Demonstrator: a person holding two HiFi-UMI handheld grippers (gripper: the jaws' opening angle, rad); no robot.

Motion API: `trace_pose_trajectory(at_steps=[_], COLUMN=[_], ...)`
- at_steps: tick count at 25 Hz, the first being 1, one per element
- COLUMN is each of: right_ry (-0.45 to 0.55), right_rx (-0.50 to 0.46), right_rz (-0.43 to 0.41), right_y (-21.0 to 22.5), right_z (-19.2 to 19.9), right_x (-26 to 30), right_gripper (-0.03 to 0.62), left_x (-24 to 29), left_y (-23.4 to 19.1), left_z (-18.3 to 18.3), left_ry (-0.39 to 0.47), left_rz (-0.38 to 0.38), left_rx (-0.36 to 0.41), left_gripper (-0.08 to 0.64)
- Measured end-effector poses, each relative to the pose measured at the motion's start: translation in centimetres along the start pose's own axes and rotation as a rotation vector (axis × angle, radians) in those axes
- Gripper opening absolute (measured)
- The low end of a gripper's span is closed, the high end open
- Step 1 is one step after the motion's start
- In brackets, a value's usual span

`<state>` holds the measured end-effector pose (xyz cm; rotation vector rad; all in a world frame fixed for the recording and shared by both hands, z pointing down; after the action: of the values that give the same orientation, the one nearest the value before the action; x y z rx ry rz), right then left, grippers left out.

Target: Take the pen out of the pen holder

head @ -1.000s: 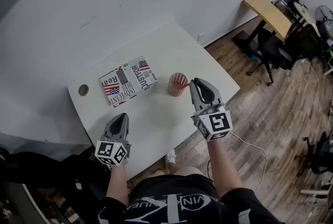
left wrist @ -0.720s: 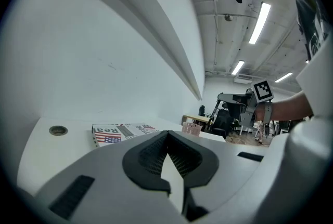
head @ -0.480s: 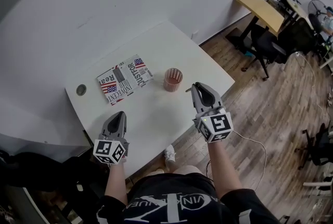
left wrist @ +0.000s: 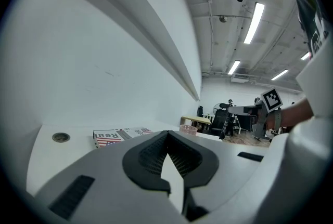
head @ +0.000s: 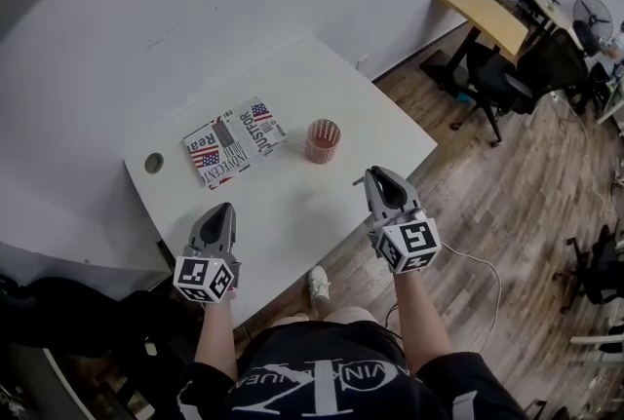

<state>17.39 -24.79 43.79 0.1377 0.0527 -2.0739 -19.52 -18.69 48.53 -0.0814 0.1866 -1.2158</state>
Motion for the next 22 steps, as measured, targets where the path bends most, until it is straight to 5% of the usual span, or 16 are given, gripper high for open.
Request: trace_pose_trajectory(at_steps=[22], right_ry=[-0.016], right_rx=[0.028], right_rz=[0.026], right_y=[-1.1], right_z=[0.5], right_x=[-5.8], right_gripper=[0.049], left_x=[-3.6], left_y=[0.9], left_z=[-1.0], left_ry=[0.019], left_rz=[-0.007], left_rx=[0.012], left_gripper=[0.015])
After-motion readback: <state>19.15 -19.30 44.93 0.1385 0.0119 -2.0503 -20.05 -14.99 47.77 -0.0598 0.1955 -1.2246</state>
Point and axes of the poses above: the fingertips, and each gripper's own axes: x forward along the fingers, y to its right, z out of its underside, the point moved 9 cm from there along -x, backward along the fingers, and after that the axes turned 12 degrees about y, right-handed, at the moved point
